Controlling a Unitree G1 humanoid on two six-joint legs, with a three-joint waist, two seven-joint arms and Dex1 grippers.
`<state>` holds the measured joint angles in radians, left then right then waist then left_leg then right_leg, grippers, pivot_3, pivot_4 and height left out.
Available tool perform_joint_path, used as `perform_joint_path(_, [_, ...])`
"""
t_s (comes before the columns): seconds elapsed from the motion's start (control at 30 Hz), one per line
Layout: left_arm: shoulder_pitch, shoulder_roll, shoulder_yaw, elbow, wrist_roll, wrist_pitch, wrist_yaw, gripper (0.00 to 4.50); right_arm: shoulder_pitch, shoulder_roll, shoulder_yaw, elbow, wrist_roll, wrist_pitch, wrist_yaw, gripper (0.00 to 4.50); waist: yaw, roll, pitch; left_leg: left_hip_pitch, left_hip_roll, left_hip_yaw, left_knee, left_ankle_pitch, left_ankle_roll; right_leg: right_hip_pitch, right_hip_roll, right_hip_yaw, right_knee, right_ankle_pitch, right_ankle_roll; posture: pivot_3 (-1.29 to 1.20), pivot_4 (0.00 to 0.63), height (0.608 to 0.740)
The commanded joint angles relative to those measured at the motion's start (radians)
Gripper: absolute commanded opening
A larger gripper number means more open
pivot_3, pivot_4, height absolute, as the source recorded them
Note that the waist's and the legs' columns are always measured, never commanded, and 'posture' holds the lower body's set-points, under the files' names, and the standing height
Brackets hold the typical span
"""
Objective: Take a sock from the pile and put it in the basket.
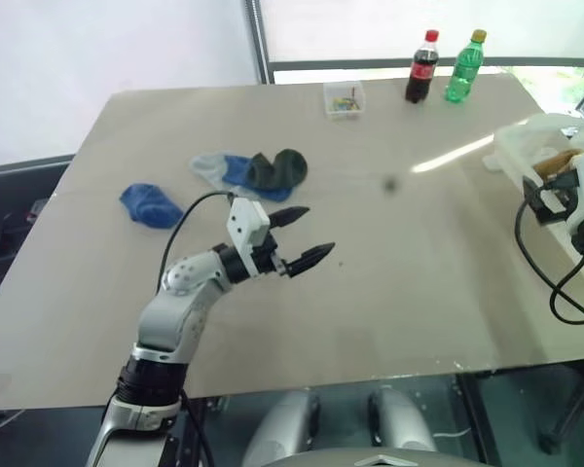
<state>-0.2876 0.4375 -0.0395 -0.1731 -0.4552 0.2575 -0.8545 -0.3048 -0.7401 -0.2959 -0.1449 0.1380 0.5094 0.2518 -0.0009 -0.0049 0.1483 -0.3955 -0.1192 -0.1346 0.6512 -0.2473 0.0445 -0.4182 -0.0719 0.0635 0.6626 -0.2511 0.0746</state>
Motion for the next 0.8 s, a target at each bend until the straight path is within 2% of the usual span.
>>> perform_joint_path(0.03, [-0.003, 0.001, 0.012, -0.04, -0.011, -0.004, 0.0, 4.5, -0.054, -0.015, -0.038, 0.075, -0.034, -0.079, -0.022, 4.42, -0.003, 0.0, 0.0, 0.0, 0.0, 0.0, 0.0, 0.0, 0.0, 0.0, 0.0, 0.0, 0.0, 0.0, 0.0, 0.0, 0.15, 0.74])
perform_joint_path(0.13, [-0.009, -0.008, 0.002, -0.035, -0.013, -0.001, -0.002, 4.5, -0.119, -0.01, -0.029, 0.236, -0.03, -0.142, -0.003, 4.42, -0.008, 0.0, 0.0, 0.0, 0.0, 0.001, 0.0, 0.0, 0.0, 0.0, 0.0, 0.0, 0.0, 0.0, 0.0, 0.0, 0.15, 0.74])
perform_joint_path(0.3, [-0.023, -0.012, -0.002, -0.02, -0.009, -0.001, -0.013, 4.5, -0.343, 0.018, -0.105, 0.558, 0.078, -0.231, 0.024, 4.42, -0.014, 0.0, 0.0, 0.001, 0.0, 0.002, 0.0, 0.0, 0.0, 0.0, 0.0, 0.002, 0.0, 0.0, 0.0, 0.0, 0.15, 0.74])
perform_joint_path(0.37, [-0.026, -0.012, -0.001, -0.017, -0.008, -0.002, -0.013, 4.5, -0.396, 0.001, -0.104, 0.646, 0.061, -0.291, 0.021, 4.42, -0.013, 0.0, 0.0, 0.001, 0.0, 0.001, 0.0, 0.0, 0.0, 0.0, 0.001, 0.001, 0.0, 0.0, 0.0, 0.0, 0.15, 0.74])
perform_joint_path(0.43, [-0.025, -0.012, 0.0, -0.019, -0.007, -0.002, -0.012, 4.5, -0.396, -0.035, -0.043, 0.684, -0.019, -0.373, 0.022, 4.42, -0.011, 0.0, 0.0, 0.001, 0.0, 0.002, -0.001, 0.0, 0.0, 0.0, 0.001, 0.001, 0.0, 0.0, 0.0, 0.0, 0.15, 0.74])
perform_joint_path(0.5, [-0.016, -0.013, 0.002, -0.028, -0.007, -0.001, -0.008, 4.5, -0.351, -0.095, 0.084, 0.699, -0.166, -0.506, 0.043, 4.42, -0.008, 0.0, 0.0, 0.0, 0.0, 0.001, -0.001, 0.0, 0.0, 0.0, 0.0, 0.001, -0.001, 0.0, 0.0, 0.0, 0.15, 0.74])
perform_joint_path(0.7, [0.005, -0.015, 0.003, -0.045, -0.005, 0.002, 0.011, 4.5, -0.326, -0.022, 0.019, 0.612, -0.017, -0.422, 0.122, 4.42, -0.017, 0.0, 0.0, 0.0, 0.0, 0.002, 0.0, 0.0, 0.001, 0.0, 0.001, 0.003, -0.001, 0.0, 0.0, 0.0, 0.15, 0.74])
perform_joint_path(0.8, [0.02, -0.008, 0.018, -0.051, 0.004, -0.006, 0.03, 4.5, -0.224, 0.022, 0.01, 0.351, 0.115, -0.356, 0.223, 4.42, -0.014, 0.0, 0.0, 0.0, 0.001, 0.002, 0.0, 0.0, 0.001, 0.0, 0.001, 0.002, 0.0, 0.0, 0.0, 0.0, 0.15, 0.74])
